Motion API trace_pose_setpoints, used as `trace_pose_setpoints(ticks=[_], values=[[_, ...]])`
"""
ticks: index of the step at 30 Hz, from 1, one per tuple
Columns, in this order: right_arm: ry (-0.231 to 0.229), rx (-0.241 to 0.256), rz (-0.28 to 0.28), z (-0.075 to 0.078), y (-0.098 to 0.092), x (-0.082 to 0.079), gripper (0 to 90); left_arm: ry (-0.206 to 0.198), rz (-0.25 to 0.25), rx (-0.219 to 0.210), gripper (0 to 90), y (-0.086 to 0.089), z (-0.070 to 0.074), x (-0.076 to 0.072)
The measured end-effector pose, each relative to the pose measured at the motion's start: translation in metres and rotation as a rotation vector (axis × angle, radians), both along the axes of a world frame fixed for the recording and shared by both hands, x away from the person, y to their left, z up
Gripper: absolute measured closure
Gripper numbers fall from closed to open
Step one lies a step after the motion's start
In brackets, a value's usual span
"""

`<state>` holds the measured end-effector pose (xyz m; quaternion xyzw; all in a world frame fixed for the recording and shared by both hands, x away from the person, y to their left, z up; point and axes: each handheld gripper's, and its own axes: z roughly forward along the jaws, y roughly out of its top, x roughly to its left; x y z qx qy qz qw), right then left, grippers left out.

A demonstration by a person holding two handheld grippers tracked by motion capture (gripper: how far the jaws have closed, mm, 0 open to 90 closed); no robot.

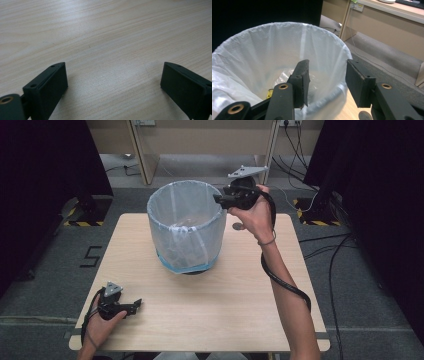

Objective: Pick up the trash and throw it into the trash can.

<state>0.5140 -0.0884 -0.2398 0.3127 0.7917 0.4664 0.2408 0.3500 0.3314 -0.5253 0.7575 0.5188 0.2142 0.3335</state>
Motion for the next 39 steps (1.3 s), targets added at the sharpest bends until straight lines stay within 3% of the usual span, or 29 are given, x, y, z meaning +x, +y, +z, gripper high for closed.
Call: trace_pose_setpoints(ticks=[15, 39], values=[[0.023, 0.038, -0.072, -0.021, -0.039, -0.001, 52.0, 0.0, 0.001, -0.001, 6.3, 0.0, 0.0, 0.0], [0.044, 0.068, -0.13, -0.058, -0.077, -0.009, 46.3, -0.003, 0.002, -0.002, 6.3, 0.0, 0.0, 0.0]])
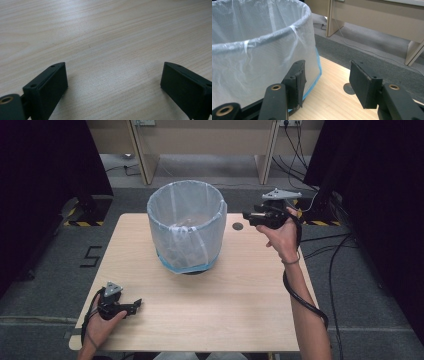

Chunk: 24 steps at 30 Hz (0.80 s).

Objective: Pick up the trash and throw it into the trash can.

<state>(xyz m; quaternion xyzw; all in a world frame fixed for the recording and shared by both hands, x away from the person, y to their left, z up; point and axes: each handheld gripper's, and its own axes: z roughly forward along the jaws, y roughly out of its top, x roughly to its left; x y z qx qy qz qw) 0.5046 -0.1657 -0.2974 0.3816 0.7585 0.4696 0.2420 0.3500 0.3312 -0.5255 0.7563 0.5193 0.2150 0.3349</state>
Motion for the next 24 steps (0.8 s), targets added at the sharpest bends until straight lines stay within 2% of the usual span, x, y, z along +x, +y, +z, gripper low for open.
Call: trace_pose_setpoints(ticks=[6, 13, 24], values=[[-0.001, 0.002, -0.002, -0.007, -0.004, -0.005, 44.3, 0.0, 0.0, 0.0, 6.3, 0.0, 0.0, 0.0], [0.008, 0.016, -0.01, -0.023, -0.012, -0.011, 43.1, 0.0, 0.0, 0.0, 6.3, 0.0, 0.0, 0.0], [0.015, 0.004, -0.015, -0.039, -0.015, -0.019, 41.8, 0.0, 0.001, -0.001, 6.3, 0.0, 0.0, 0.0]])
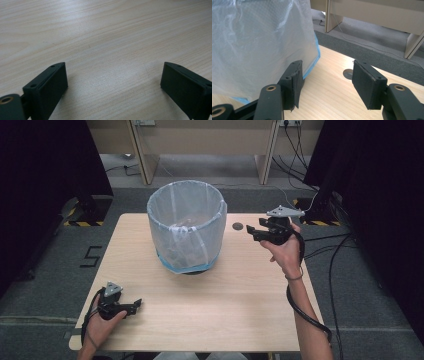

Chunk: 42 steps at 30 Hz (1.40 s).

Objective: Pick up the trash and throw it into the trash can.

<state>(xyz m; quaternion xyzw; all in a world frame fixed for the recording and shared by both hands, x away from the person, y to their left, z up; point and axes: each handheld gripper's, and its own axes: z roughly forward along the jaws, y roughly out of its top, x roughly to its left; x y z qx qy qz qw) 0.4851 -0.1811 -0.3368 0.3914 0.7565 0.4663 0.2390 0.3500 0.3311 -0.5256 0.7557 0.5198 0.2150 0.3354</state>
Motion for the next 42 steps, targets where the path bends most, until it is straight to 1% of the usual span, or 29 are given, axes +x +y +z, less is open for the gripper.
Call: trace_pose_setpoints(ticks=[5, 6, 9, 11, 15, 17, 18, 19, 21, 22, 23, 24, 25, 26, 27, 29, 30, 39, 42], values=[[-0.004, -0.013, 0.004, -0.01, 0.002, -0.007, 40.5, -0.001, 0.0, 0.001, 6.3, 0.0, 0.0, 0.0], [-0.004, -0.013, 0.004, -0.01, 0.002, -0.007, 40.5, -0.002, 0.0, 0.001, 6.3, 0.0, 0.0, 0.0], [0.002, -0.016, 0.012, -0.018, 0.004, -0.011, 40.1, -0.002, 0.0, 0.0, 6.3, 0.0, 0.0, 0.0], [0.003, -0.014, 0.013, -0.02, 0.004, -0.011, 40.1, -0.001, -0.002, 0.004, 6.3, 0.0, 0.0, 0.0], [-0.002, -0.022, 0.017, -0.028, 0.006, -0.015, 39.9, -0.001, -0.001, 0.003, 6.3, 0.0, 0.0, 0.0], [0.003, -0.022, 0.017, -0.029, 0.007, -0.016, 39.8, -0.001, -0.001, 0.003, 6.3, 0.0, 0.0, 0.0], [-0.001, -0.03, 0.02, -0.033, 0.007, -0.017, 39.3, -0.001, -0.001, 0.003, 6.3, 0.0, 0.0, 0.0], [-0.001, -0.03, 0.02, -0.033, 0.007, -0.017, 39.3, -0.001, -0.001, 0.003, 6.3, 0.0, 0.0, 0.0], [0.004, -0.028, 0.021, -0.037, 0.007, -0.018, 39.0, -0.001, -0.001, 0.003, 6.3, 0.0, 0.0, 0.0], [0.008, -0.023, 0.022, -0.042, 0.006, -0.019, 38.5, -0.001, -0.001, 0.003, 6.3, 0.0, 0.0, 0.0], [0.008, -0.023, 0.022, -0.042, 0.006, -0.019, 38.5, -0.001, -0.001, 0.003, 6.3, 0.0, 0.0, 0.0], [0.014, -0.02, 0.019, -0.046, 0.006, -0.021, 38.3, -0.001, -0.001, 0.003, 6.3, 0.0, 0.0, 0.0], [0.014, -0.02, 0.019, -0.046, 0.006, -0.021, 38.3, -0.001, -0.002, 0.004, 6.3, 0.0, 0.0, 0.0], [0.012, -0.025, 0.017, -0.051, 0.006, -0.023, 37.4, -0.001, -0.002, 0.004, 6.3, 0.0, 0.0, 0.0], [0.012, -0.025, 0.017, -0.051, 0.006, -0.023, 37.4, -0.001, -0.002, 0.004, 6.3, 0.0, 0.0, 0.0], [0.015, -0.019, 0.018, -0.056, 0.006, -0.025, 36.5, -0.001, -0.002, 0.004, 6.3, 0.0, 0.0, 0.0], [0.028, -0.007, 0.017, -0.06, 0.006, -0.026, 35.2, -0.001, -0.002, 0.004, 6.3, 0.0, 0.0, 0.0], [0.032, 0.01, 0.005, -0.074, 0.006, -0.033, 34.7, -0.001, -0.002, 0.004, 6.3, 0.0, 0.0, 0.0], [0.04, 0.013, -0.001, -0.082, 0.006, -0.036, 34.7, 0.0, -0.002, 0.004, 6.2, 0.0, 0.0, 0.0]])
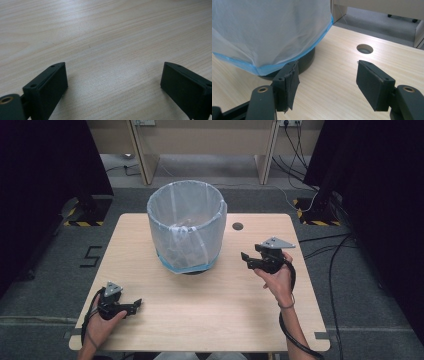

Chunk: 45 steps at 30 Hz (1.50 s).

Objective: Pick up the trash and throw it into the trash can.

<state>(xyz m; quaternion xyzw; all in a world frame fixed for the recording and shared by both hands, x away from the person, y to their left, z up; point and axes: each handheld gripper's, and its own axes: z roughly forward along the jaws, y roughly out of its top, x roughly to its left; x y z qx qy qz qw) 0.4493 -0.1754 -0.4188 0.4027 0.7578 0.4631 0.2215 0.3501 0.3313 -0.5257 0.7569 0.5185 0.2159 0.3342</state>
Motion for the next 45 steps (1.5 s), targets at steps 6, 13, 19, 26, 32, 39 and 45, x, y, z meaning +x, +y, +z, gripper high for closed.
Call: trace_pose_setpoints(ticks=[6, 13, 19, 26, 32, 39, 45], values=[[0.01, 0.006, -0.003, -0.012, 0.0, -0.004, 34.7, 0.0, 0.002, 0.003, 5.9, 0.0, 0.0, 0.001], [0.034, -0.007, -0.002, -0.033, 0.001, -0.011, 34.7, -0.001, 0.005, 0.002, 5.3, -0.001, 0.0, 0.002], [0.065, -0.037, 0.016, -0.049, 0.001, -0.015, 34.7, -0.001, 0.004, 0.002, 5.3, -0.001, 0.0, 0.003], [0.108, -0.064, 0.018, -0.064, -0.003, -0.019, 34.3, -0.001, 0.005, 0.0, 5.4, -0.001, 0.0, 0.002], [0.112, -0.073, 0.013, -0.066, -0.004, -0.024, 34.2, -0.003, 0.002, -0.001, 6.3, -0.001, 0.0, 0.002], [0.133, -0.081, 0.005, -0.072, -0.008, -0.033, 34.0, -0.003, -0.001, 0.0, 6.6, -0.001, 0.0, 0.002], [0.149, -0.102, -0.001, -0.079, -0.013, -0.04, 32.7, -0.003, -0.001, 0.0, 6.6, -0.001, 0.0, 0.002]])
